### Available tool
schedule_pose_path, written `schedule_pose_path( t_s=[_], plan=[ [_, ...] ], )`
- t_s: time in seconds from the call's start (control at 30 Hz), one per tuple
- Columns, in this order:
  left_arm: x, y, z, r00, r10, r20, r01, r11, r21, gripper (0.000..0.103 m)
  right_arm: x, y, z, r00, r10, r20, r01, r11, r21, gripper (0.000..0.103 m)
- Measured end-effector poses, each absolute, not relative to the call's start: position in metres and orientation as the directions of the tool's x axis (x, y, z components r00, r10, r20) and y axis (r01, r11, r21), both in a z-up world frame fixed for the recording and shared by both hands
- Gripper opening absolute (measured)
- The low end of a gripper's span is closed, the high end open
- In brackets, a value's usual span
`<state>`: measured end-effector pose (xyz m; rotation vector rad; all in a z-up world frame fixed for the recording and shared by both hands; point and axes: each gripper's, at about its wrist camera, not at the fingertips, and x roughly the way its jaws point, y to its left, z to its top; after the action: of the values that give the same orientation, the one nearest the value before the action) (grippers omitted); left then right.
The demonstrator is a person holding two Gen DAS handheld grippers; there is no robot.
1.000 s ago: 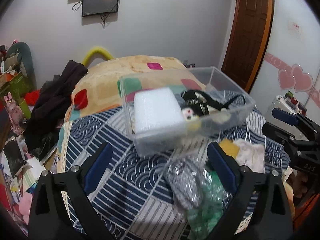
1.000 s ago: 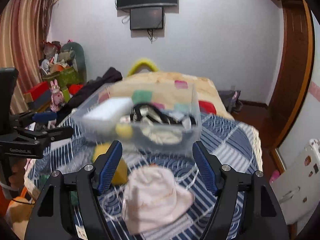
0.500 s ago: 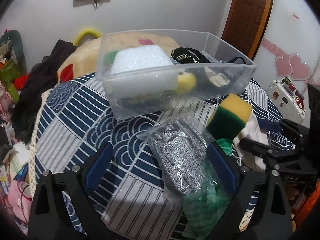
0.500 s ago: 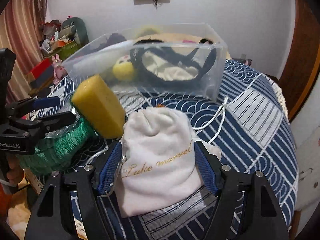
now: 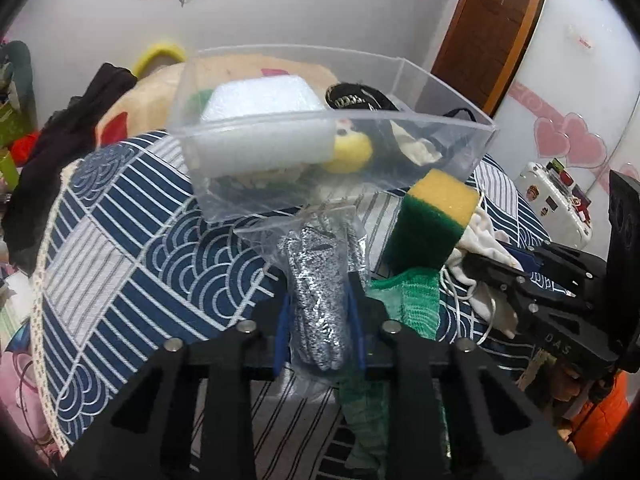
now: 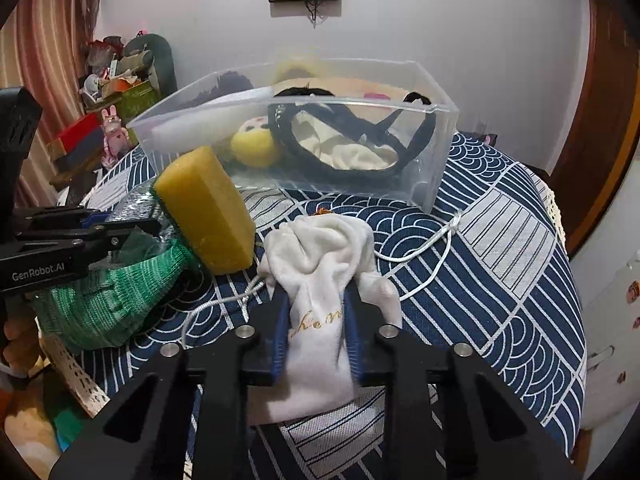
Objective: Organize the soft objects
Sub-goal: 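Grasp the silver foil bag with the left tool while the right tool grasps the white drawstring bag, then carry the foil bag and drawstring bag into the box and open both tools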
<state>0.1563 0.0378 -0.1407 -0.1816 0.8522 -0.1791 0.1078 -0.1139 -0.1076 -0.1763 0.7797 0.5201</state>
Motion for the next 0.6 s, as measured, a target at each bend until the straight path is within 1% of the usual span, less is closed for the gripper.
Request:
schedule_pose_path(
  t_s=[0.17,0.4,0.6],
  plan=[
    [0.147,0.043,-0.13,0.683,-0.174,-0.709,0.046,0.98,-0.196,0.021,0.102,-0.121,-0.1,0.61,0.408,-0.68,-0.508,0.859,0.06,0.021],
    [0.134,0.05,-0.109,0.733,-0.144,-0.665,0.025,0.982,-0.186,0.021,0.099,-0.135,-0.079,0.655,0.422,-0.627,-0.487,0.87,0.076,0.021],
    [0.13,0.054,-0.086,0.772,-0.128,-0.622,0.018,0.983,-0.18,0.021,0.101,-0.138,-0.052,0.707,0.429,-0.563,-0.472,0.878,0.076,0.021]
  ],
)
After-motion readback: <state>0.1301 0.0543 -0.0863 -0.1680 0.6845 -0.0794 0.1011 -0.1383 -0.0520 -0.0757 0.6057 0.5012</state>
